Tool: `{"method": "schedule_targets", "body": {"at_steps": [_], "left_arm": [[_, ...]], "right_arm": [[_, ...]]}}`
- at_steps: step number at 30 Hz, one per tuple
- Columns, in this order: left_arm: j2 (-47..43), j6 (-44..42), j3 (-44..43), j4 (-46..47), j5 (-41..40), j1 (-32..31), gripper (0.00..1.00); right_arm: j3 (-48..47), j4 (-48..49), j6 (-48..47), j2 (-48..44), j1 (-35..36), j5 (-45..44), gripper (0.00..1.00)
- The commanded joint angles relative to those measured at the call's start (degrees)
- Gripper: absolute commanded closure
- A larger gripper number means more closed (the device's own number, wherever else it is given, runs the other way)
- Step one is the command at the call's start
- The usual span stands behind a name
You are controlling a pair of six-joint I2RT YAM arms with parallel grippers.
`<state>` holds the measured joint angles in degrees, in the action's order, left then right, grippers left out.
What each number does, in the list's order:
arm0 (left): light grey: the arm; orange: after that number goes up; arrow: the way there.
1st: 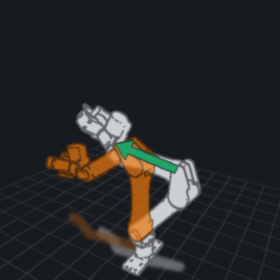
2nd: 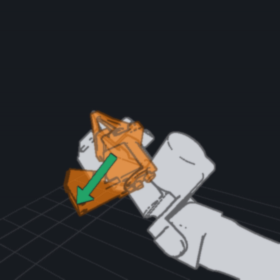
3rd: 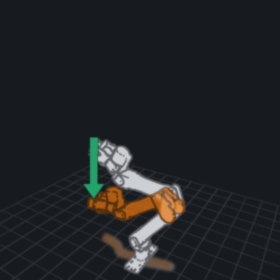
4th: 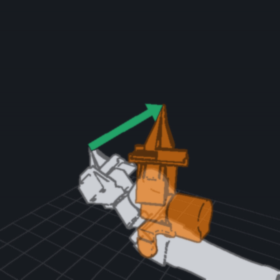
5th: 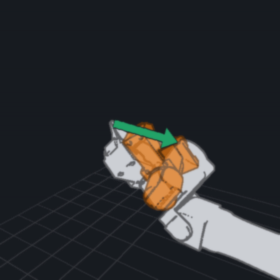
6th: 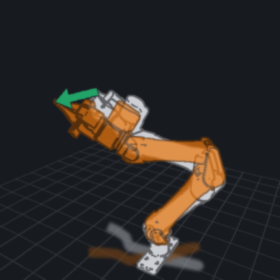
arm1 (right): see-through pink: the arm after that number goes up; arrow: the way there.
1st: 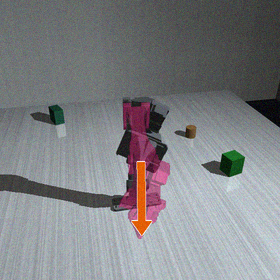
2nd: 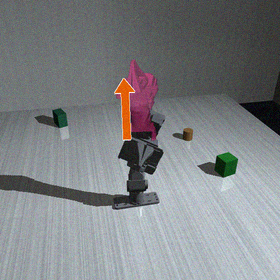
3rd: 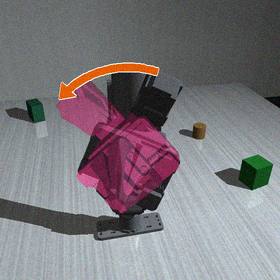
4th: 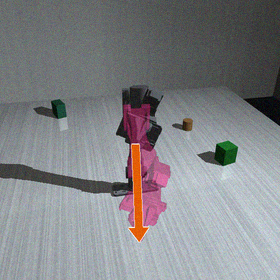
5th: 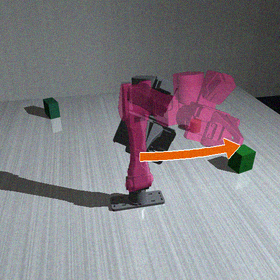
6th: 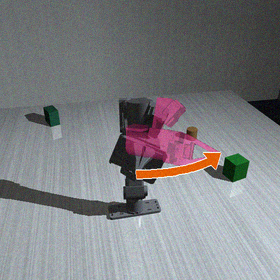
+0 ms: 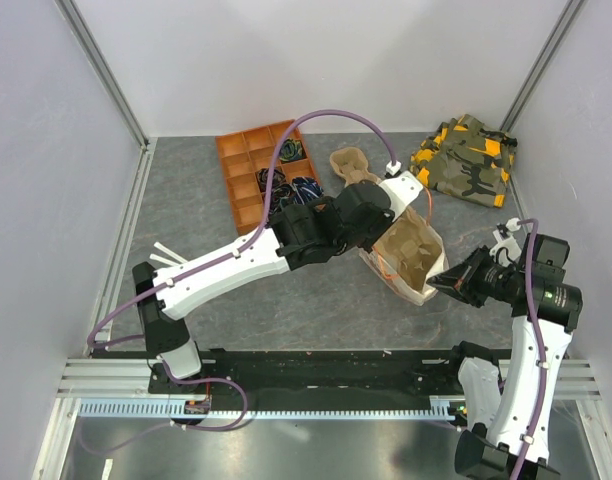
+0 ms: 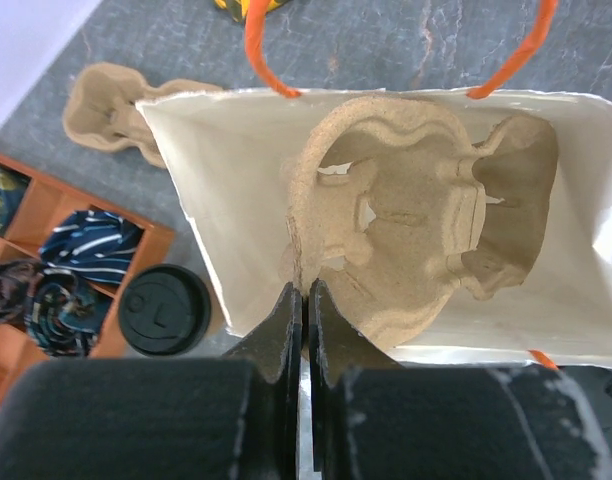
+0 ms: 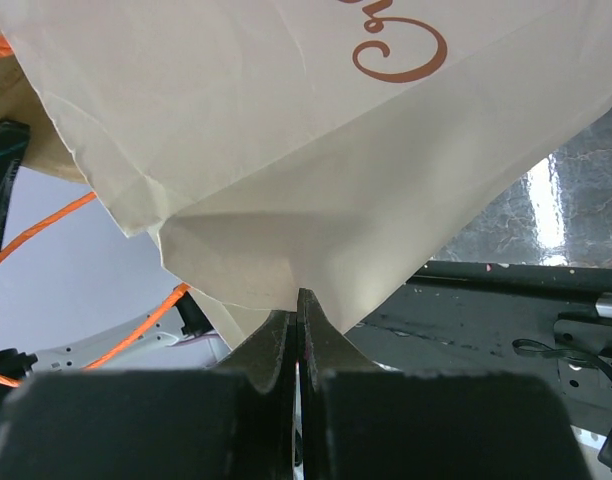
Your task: Pack the takeout coffee
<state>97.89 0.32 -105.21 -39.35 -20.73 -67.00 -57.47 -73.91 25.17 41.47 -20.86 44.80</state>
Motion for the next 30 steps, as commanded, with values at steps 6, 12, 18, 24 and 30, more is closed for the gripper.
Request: {"method": "schedule_targets", "body": {"at_steps": [6,12,18,24,30], "left_arm": [[2.92,5.31,2.81,0.68,0.34,-0.24,0.98],[2.49,6.89,4.22,0.86,4.02,-0.06,0.98],[3.10,13.56,2.82,-0.81,8.86,2.84,0.97],[3.72,16.12,0.79,-3.36,11.67,4.25,0.97],[2.66,14.19,0.54,-6.60,12.91,4.69,0.96]], "right_arm": [[0.52,1.14,-1.26,2.29,-0.14,3.28,1.00],[0.26,1.31,-2.84,4.23,-0.23,6.96,1.00],[-0.62,0.96,-4.42,6.86,0.21,11.89,1.00],[-1.32,0.87,-5.92,9.32,3.71,17.43,1.00],[-1.85,0.52,-6.89,10.47,6.97,18.40,1.00]]}}
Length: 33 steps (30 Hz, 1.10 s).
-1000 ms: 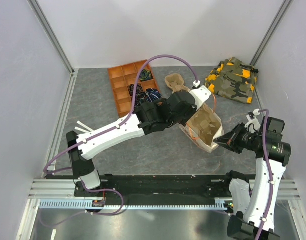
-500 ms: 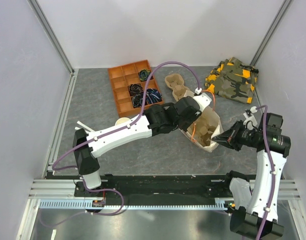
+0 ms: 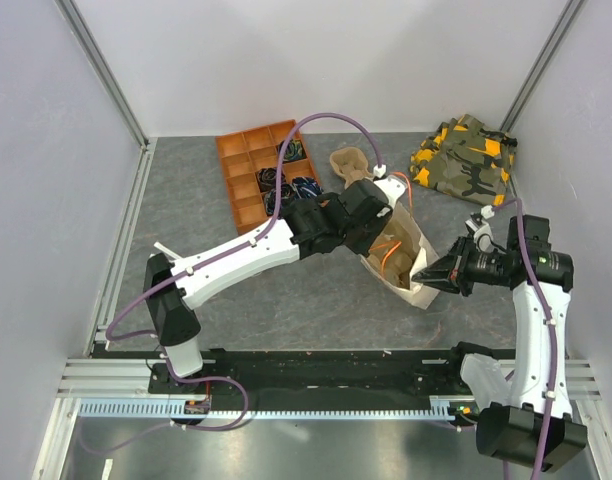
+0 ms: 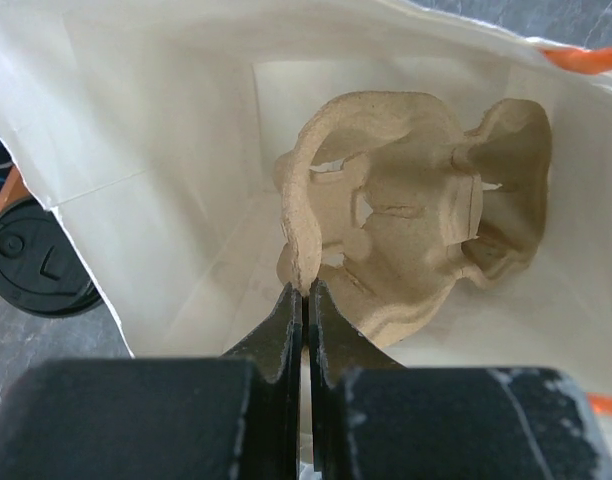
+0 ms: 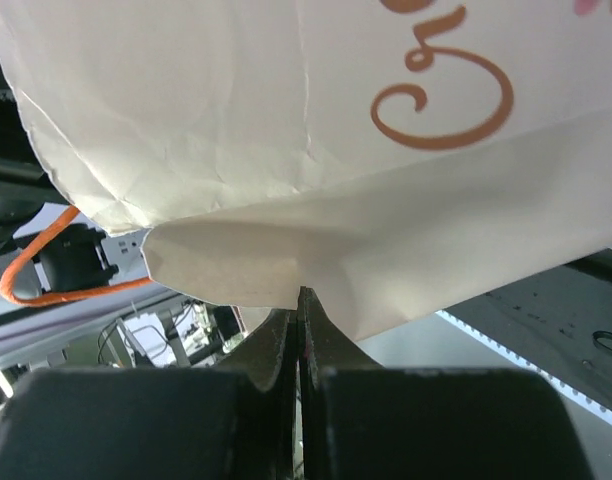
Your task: Pack the takeout coffee
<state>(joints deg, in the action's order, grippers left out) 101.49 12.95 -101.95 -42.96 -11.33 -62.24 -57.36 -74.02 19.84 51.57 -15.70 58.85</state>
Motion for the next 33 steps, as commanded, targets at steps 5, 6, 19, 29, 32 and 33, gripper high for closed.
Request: {"method": "schedule_targets", "body": {"at_steps": [5,6,19,29,32,33], "left_arm": [[-5.85,-0.29,-2.90,-5.63,2.72,1.41,0.97],[-6.56,-0.38,-2.81,-6.34,2.63,1.68,0.96],[-4.03,5.14,-0.36,-9.77,7.21,2.03,0.97],[-1.82,3.06,0.96,-4.69,7.38,2.03,0.97],[-2.70,-0.46,1.93,-1.25,7.90,1.94,0.96],[-2.62,-1.43,1.85,-0.99,8.51,1.94,0.92]], "right_arm": [[-2.05,0.45,-2.26,2.66,3.22,6.80,1.00],[-1.01,0.63,-2.17,2.74,3.57,7.67,1.00],[3.84,4.58,-0.76,-0.94,7.44,0.93,1.00],[5.25,5.55,0.64,-2.09,9.73,-3.56,1.00],[4.28,5.20,0.38,-1.91,9.82,-4.09,1.00],[4.02,5.11,0.12,-1.74,9.82,-4.27,1.00]]}}
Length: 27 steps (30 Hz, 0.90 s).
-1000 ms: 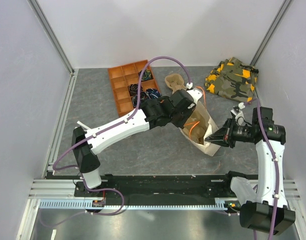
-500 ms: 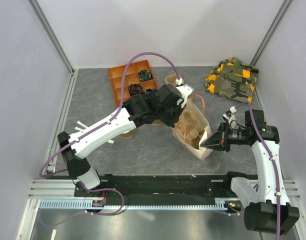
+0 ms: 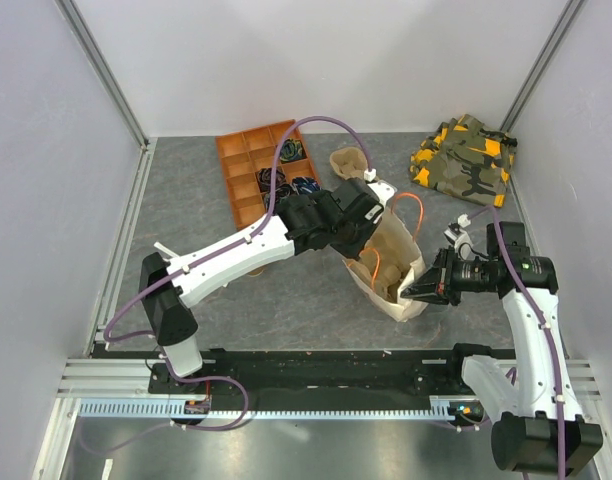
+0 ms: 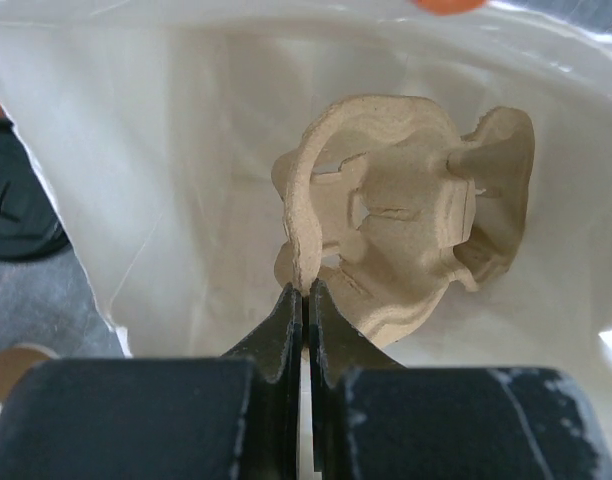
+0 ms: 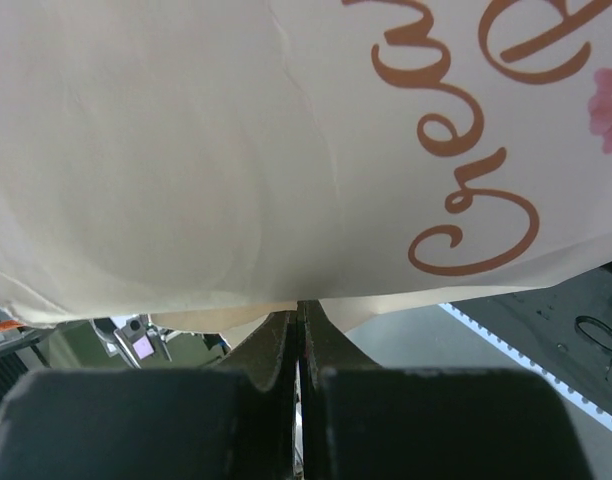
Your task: Pack the takeout coffee
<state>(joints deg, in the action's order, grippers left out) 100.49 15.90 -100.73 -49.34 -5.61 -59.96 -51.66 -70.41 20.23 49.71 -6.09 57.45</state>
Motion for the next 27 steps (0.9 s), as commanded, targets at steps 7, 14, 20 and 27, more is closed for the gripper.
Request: {"method": "schedule_targets", "body": {"at_steps": [7,14,20,27], "left_arm": [[0.85,-5.53,0.62,5.83,3.15,-0.68,0.85],[2.52,-9.83,0.71,10.31,1.47,-0.59,0.86],[1.55,-15.37,3.78,15.94,1.91,-0.59,0.89],[2.52,-14.67,5.72,16.56,0.69,-0.59,0.89]], "right_arm": [[-4.24,-0.42,-2.03,2.14,0.29,-2.78,1.00],[-4.77,-1.83,-3.44,5.13,1.25,2.57,1.00],[-5.20,-2.54,-4.58,5.83,1.96,4.07,1.00],[-7.84,-4.64,-3.97,7.50,2.04,-1.10,1.00]]}}
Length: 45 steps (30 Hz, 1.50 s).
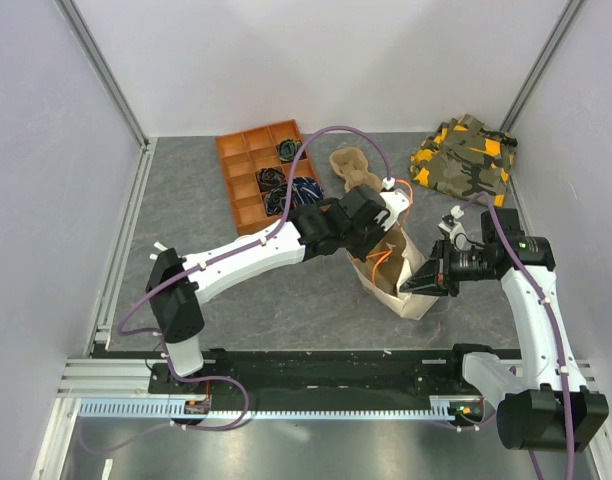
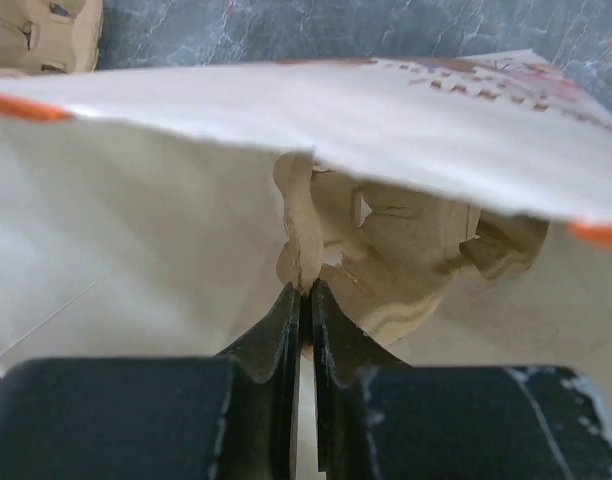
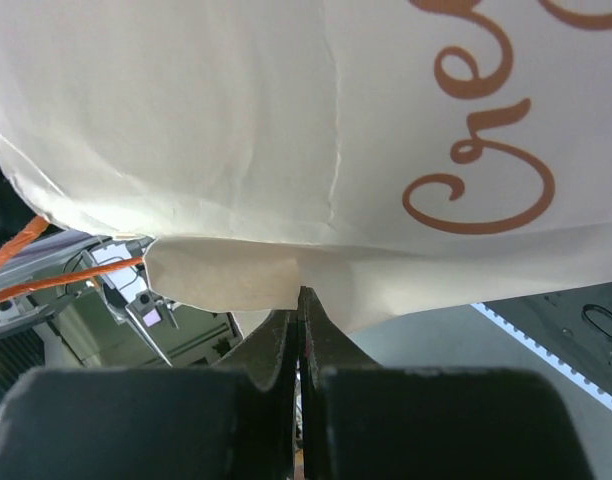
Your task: Pack the takeout coffee
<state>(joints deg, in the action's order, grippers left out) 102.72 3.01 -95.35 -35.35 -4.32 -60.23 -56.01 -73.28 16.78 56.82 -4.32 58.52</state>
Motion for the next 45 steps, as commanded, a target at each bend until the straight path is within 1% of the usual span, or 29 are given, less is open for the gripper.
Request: {"method": "schedule_targets", "body": {"at_steps": [1,6,10,16,19,20,21,22,24,25,31,37,38,42,43,45], "left_arm": [[0.64,-1.60,0.25,1.87,-0.78,-0.33,0.89],[1.87,-0.63,0.52,1.60,-0.52,-0.33,0.89],[2.75,-0.98,0.69,2.13,3.52,-0.33,0.85],[5.30,0.07,-0.54,2.04,0.98,-0.33,0.80],[5.21,0.25,-1.24,1.52,0.36,-0.33,0.71],[5.04,0.33,-2.02,1.08,0.10,-0.33,0.61],[4.95,0.33,-2.47,0.82,-0.08,-0.33,0.58],[4.43,0.16,-3.43,0.55,-0.16,-0.33,0.53],[3.81,0.16,-4.31,-0.33,-0.08,-0.33,0.49],[3.20,-0.02,-5.36,-0.68,0.01,-0.33,0.47],[-0.67,-2.04,-9.15,-4.54,1.24,-0.33,0.46],[-7.52,-1.95,-9.15,-10.51,0.72,-0.07,0.34],[-9.10,-1.60,-9.15,-11.48,0.63,0.11,0.34],[-12.53,0.42,-9.24,-14.74,-0.08,2.74,0.34],[-12.98,0.77,-9.50,-15.53,0.18,4.83,0.34],[-12.63,1.82,-11.42,-17.20,0.54,6.87,0.34]], "right_arm": [[-3.49,-2.13,-0.52,0.57,0.27,-2.79,1.00],[-1.56,-2.22,0.71,1.36,0.27,-4.64,1.00],[-1.56,-2.14,1.15,2.07,0.27,-8.06,1.00],[-2.79,-2.57,0.80,2.95,0.27,-10.35,1.00],[-3.05,-2.75,0.37,3.12,0.27,-10.45,1.00],[-3.32,-2.75,0.36,3.21,0.27,-10.53,1.00],[-3.49,-2.75,0.28,3.47,0.27,-10.53,1.00],[-3.58,-2.84,-0.07,3.56,0.27,-10.36,1.00],[-3.85,-2.92,-0.51,3.83,0.27,-9.92,1.00],[-3.93,-3.01,-0.60,3.91,0.27,-9.74,1.00],[-4.64,-3.10,-1.92,3.92,0.36,-7.46,1.00],[-5.34,-3.63,-3.94,4.35,0.27,-2.54,1.00],[-5.95,-3.80,-4.38,4.53,0.27,-2.10,1.00],[-5.52,-3.98,-4.04,3.92,0.27,-3.06,1.00],[-4.99,-3.89,-3.68,3.48,0.27,-3.67,1.00],[-3.85,-3.54,-2.98,2.69,0.36,-4.29,1.00]]}}
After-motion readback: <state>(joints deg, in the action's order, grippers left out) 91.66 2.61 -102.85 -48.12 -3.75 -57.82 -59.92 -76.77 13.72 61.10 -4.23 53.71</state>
